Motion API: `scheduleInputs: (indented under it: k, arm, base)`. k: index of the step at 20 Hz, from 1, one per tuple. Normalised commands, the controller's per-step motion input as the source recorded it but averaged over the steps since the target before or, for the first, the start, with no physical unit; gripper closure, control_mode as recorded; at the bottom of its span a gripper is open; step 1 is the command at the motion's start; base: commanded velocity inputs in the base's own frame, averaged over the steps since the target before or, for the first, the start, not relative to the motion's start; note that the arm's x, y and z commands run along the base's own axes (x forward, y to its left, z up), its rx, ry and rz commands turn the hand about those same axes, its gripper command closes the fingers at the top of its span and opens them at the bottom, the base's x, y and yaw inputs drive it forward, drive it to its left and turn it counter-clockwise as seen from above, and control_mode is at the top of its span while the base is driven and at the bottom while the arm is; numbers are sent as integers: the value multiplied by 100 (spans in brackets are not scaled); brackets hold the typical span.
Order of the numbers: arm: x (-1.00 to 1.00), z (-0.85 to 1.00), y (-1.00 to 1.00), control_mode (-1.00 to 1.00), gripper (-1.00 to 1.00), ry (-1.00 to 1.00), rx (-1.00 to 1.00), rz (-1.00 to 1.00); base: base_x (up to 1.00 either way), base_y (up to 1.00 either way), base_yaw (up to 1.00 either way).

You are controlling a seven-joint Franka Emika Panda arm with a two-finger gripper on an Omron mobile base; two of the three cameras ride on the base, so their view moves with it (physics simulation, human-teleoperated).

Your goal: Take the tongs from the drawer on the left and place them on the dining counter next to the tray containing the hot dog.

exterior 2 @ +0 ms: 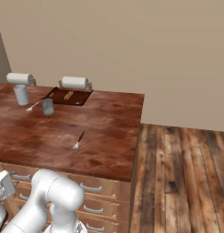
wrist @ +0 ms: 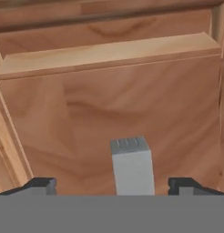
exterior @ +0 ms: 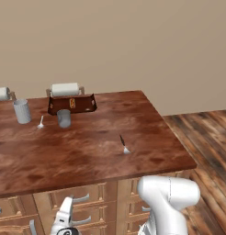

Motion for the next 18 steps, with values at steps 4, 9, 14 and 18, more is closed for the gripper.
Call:
scheduleInputs:
  k: [4, 9, 14, 18]
  arm:
    - [28, -5, -14, -100, -100, 0, 2, 1]
    - [25, -4, -13, -100, -100, 1, 1, 2]
    - [18, 0, -1, -100, 100, 5, 0, 0]
    - [29, 0, -6, -100, 100, 9, 0, 0]
  base:
    - [0, 0, 0]
    - [0, 0, 0]
    - [0, 0, 0]
    - [0, 0, 0]
